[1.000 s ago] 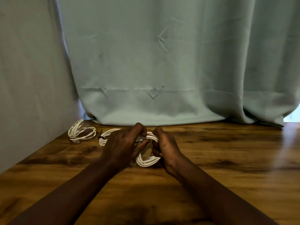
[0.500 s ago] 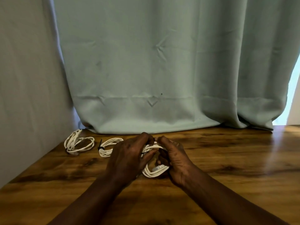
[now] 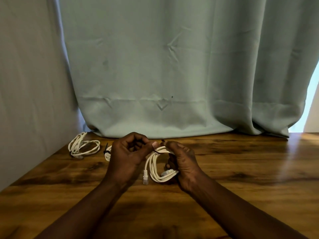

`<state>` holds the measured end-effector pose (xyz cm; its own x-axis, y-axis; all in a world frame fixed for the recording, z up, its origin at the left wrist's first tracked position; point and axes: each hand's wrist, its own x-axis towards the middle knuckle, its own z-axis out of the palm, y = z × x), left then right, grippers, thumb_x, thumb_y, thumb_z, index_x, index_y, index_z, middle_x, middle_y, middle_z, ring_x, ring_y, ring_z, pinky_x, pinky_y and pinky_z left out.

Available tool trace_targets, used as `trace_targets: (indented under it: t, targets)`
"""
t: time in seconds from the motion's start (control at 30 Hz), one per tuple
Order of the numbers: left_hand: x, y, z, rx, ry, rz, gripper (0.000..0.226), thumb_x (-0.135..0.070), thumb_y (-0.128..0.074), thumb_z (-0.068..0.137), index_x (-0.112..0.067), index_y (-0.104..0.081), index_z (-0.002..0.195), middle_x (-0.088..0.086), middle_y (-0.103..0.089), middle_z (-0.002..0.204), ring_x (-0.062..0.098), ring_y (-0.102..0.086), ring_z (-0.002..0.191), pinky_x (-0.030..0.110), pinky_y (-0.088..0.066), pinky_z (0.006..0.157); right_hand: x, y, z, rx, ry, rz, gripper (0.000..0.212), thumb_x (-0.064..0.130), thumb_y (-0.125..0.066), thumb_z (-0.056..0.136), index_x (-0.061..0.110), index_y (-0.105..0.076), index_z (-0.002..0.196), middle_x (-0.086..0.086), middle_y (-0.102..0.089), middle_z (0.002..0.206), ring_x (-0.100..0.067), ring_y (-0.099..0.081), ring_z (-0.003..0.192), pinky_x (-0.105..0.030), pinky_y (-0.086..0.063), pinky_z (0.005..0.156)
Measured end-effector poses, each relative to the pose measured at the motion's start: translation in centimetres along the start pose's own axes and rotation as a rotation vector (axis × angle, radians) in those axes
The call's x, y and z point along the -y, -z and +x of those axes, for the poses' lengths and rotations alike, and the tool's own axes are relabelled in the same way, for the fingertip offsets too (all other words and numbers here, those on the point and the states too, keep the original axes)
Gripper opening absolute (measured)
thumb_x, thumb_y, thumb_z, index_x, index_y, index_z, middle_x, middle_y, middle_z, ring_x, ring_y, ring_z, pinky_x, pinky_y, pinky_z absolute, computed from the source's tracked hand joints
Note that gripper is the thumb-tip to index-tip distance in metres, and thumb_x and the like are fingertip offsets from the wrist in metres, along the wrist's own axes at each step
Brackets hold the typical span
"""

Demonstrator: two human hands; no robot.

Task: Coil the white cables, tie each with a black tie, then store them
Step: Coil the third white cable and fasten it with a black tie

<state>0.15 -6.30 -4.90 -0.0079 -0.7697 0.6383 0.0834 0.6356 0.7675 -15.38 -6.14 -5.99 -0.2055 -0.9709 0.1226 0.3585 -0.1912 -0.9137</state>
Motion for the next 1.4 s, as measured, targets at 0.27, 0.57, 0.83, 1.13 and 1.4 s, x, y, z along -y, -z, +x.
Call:
trace_targets:
  t: [0.27,0.57,0.83,1.13,1.4]
  targets:
    - [0.0,-0.3,-0.3,0.05,0.197,-0.169,0.019,-0.016,-0.077,0.079,-0.017,-0.08,0.097,0.004,-0.077,0.08,0.01,-0.065,0.067,0.027,-0.05,0.06,-0.3,-0.5,-0.5,-0.027,0.043,-0.034,0.006,0.01,-0.073,0.09,0.007,-0.074,0.085,0.0,-0.065,0.058,-0.006,-0.049,0.038,-0.021,-0.04,0.046]
    - [-0.4,-1.3,-0.7,-0.083,0.165,-0.134,0.008,0.002,-0.075,0.085,0.004,-0.07,0.091,-0.001,-0.074,0.065,0.001,-0.064,0.052,0.012,-0.048,0.053,-1.0,-1.2,-0.9,-0.08,0.296,-0.218,0.017,0.027,-0.087,0.079,0.014,-0.077,0.075,-0.01,-0.077,0.076,-0.034,-0.076,0.078,-0.053,-0.061,0.074]
    - [-0.2,-1.3,-0.8,-0.031,0.093,0.091,0.011,-0.001,-0.075,0.089,-0.008,-0.076,0.097,-0.007,-0.078,0.077,-0.003,-0.069,0.067,0.01,-0.05,0.061,-0.8,-0.6,-0.4,-0.249,0.364,-0.417,0.022,0.047,-0.077,0.079,0.025,-0.076,0.078,0.005,-0.076,0.072,-0.017,-0.074,0.068,-0.05,-0.061,0.066]
    - [0.3,-0.8,-0.4,-0.093,0.027,0.18,0.01,-0.007,-0.081,0.085,-0.016,-0.079,0.088,0.001,-0.08,0.085,0.018,-0.077,0.086,0.034,-0.062,0.083,-0.3,-1.1,-1.5,-0.25,0.505,-0.671,0.023,0.05,-0.074,0.084,0.028,-0.077,0.082,0.013,-0.074,0.075,-0.005,-0.069,0.072,-0.037,-0.057,0.067]
    - [0.4,-0.8,-0.3,-0.139,-0.003,0.237,0.014,-0.008,-0.081,0.085,-0.022,-0.078,0.084,-0.003,-0.078,0.08,0.013,-0.075,0.078,0.025,-0.058,0.074,-0.4,-1.1,-1.3,-0.288,0.509,-0.729,0.025,0.054,-0.071,0.084,0.03,-0.076,0.085,0.014,-0.074,0.076,-0.005,-0.068,0.073,-0.038,-0.057,0.067]
